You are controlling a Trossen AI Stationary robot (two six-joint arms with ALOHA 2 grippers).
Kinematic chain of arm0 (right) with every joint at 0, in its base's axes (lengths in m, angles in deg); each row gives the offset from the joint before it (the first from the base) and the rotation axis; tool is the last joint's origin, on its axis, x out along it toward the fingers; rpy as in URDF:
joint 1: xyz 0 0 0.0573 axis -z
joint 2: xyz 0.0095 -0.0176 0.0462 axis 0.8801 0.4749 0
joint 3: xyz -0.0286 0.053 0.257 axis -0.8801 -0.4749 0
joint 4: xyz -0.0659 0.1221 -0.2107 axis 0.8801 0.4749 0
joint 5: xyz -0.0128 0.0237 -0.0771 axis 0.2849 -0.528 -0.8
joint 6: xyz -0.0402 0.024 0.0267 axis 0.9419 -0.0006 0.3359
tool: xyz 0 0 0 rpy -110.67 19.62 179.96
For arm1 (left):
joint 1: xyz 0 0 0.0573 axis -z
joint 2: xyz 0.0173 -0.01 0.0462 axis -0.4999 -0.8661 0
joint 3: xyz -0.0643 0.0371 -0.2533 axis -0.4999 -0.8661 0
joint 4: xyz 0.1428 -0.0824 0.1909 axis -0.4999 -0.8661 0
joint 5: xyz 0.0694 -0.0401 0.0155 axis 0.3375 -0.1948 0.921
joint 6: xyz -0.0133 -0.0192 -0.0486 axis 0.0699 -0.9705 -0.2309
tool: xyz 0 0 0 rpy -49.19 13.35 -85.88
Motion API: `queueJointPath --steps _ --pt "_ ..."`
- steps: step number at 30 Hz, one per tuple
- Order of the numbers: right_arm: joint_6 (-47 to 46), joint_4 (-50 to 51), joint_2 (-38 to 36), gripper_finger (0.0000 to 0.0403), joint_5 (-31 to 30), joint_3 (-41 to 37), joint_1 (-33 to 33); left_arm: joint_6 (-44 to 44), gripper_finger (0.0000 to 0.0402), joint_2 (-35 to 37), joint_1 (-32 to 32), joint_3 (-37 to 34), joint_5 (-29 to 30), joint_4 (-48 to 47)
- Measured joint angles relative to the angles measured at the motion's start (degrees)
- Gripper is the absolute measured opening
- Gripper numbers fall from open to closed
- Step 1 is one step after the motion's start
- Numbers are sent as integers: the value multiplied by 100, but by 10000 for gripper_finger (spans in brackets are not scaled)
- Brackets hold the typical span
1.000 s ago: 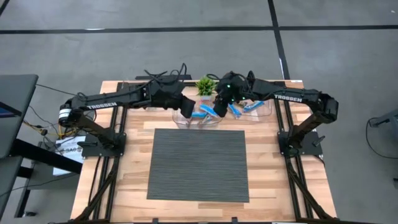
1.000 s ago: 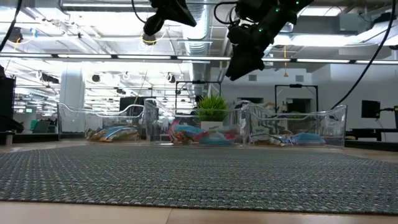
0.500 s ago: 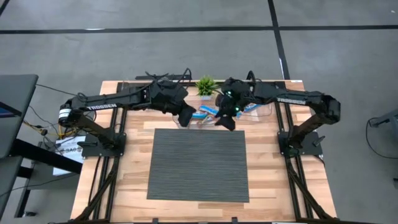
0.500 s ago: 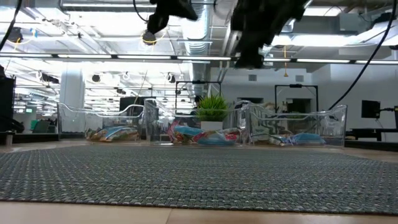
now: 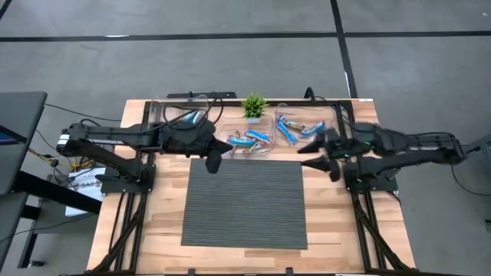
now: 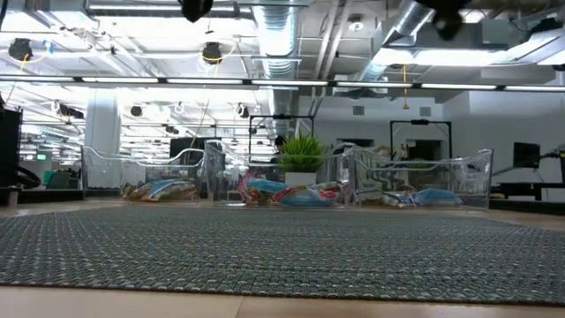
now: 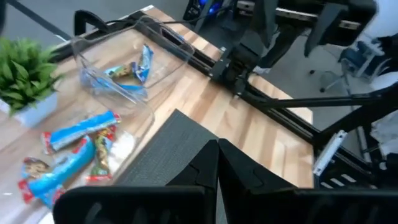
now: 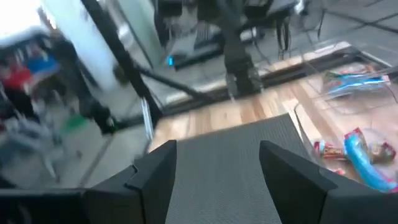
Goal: Pick and place Granola Bars by type
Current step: Return to Home Position
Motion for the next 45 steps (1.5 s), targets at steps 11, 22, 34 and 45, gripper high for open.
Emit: queueJointPath --steps 11,22,34,45 --pt "-1038 -1814 -2193 223 -1954 -2287 -1334 -606 0 83 231 -230 46 164" --pt "-608 -3523 -2977 223 -2005 -3675 -1445 -1039 0 80 229 -230 0 237" --pt "-434 -3438 -3322 223 -1831 -4226 -1058 -1042 0 80 229 -230 -334 174" --pt "155 -1896 -3309 223 -1830 -4224 -740 -1043 0 76 227 -230 -312 -131"
